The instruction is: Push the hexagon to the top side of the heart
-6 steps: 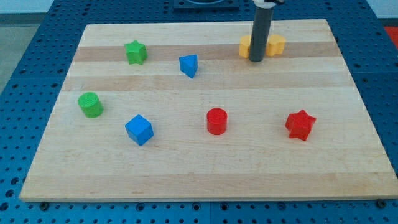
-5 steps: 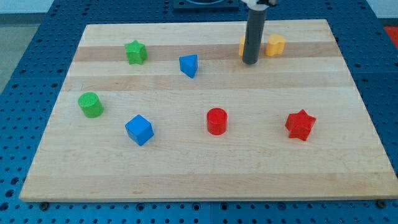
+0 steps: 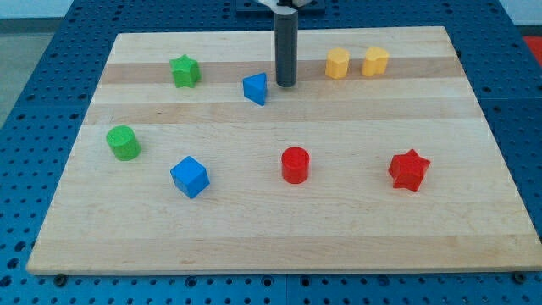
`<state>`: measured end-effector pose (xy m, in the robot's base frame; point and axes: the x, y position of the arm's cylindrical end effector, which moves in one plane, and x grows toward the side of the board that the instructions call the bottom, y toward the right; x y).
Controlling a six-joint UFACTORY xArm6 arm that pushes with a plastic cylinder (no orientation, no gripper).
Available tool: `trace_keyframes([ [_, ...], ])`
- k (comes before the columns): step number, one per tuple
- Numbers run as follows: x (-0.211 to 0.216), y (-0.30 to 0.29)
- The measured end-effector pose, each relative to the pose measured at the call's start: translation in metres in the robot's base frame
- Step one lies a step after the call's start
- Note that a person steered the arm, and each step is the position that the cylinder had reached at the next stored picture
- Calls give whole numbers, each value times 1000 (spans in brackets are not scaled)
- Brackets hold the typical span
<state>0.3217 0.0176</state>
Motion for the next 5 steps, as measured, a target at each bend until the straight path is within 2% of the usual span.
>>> trace_keyframes([
  [1, 0, 43],
  [4, -24, 60],
  [5, -38, 89],
])
